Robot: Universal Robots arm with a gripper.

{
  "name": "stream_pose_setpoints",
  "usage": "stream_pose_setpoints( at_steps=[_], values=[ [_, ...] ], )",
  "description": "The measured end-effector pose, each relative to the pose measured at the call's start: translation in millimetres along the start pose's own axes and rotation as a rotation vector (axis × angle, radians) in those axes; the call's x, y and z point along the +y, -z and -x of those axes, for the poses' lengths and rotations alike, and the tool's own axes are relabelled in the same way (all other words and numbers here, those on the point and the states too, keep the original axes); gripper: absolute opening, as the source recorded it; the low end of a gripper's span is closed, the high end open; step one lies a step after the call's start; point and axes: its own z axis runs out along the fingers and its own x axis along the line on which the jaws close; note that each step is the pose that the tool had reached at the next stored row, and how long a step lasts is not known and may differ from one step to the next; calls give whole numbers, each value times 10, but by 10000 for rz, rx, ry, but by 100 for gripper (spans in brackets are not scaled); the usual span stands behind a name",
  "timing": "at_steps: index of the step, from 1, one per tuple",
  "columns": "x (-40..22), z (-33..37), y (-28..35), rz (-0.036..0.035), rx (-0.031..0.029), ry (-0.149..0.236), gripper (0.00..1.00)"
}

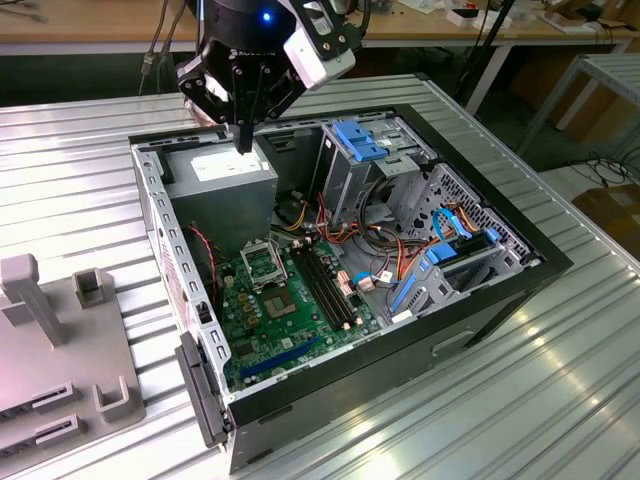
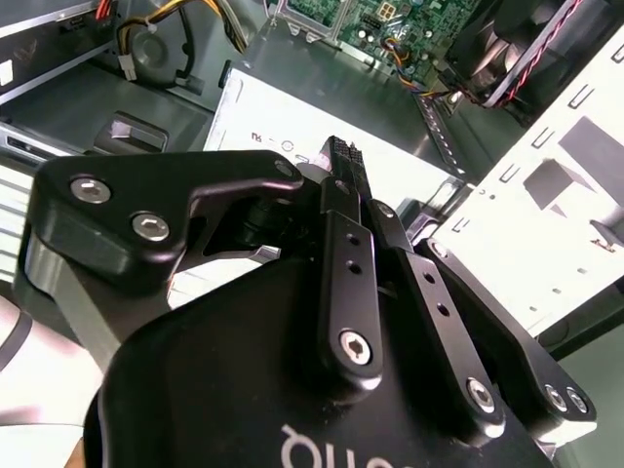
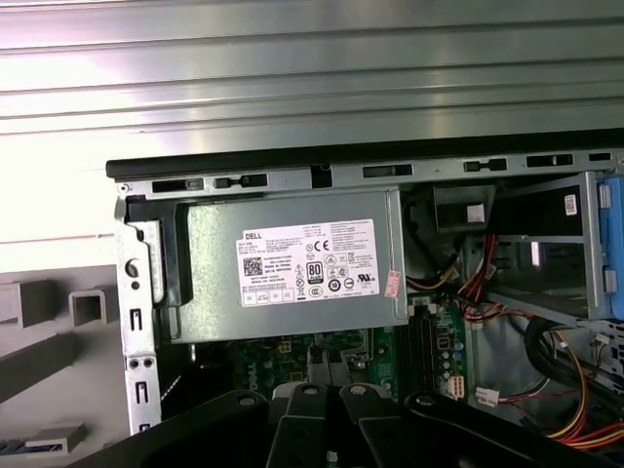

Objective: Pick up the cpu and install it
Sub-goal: 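Reach for the cpu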

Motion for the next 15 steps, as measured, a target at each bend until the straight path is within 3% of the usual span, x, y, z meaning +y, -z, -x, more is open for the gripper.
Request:
stream_pose_setpoints(
  at_steps=[15],
  values=[
    [-5, -68, 1, 0, 1, 0, 11]
  ],
)
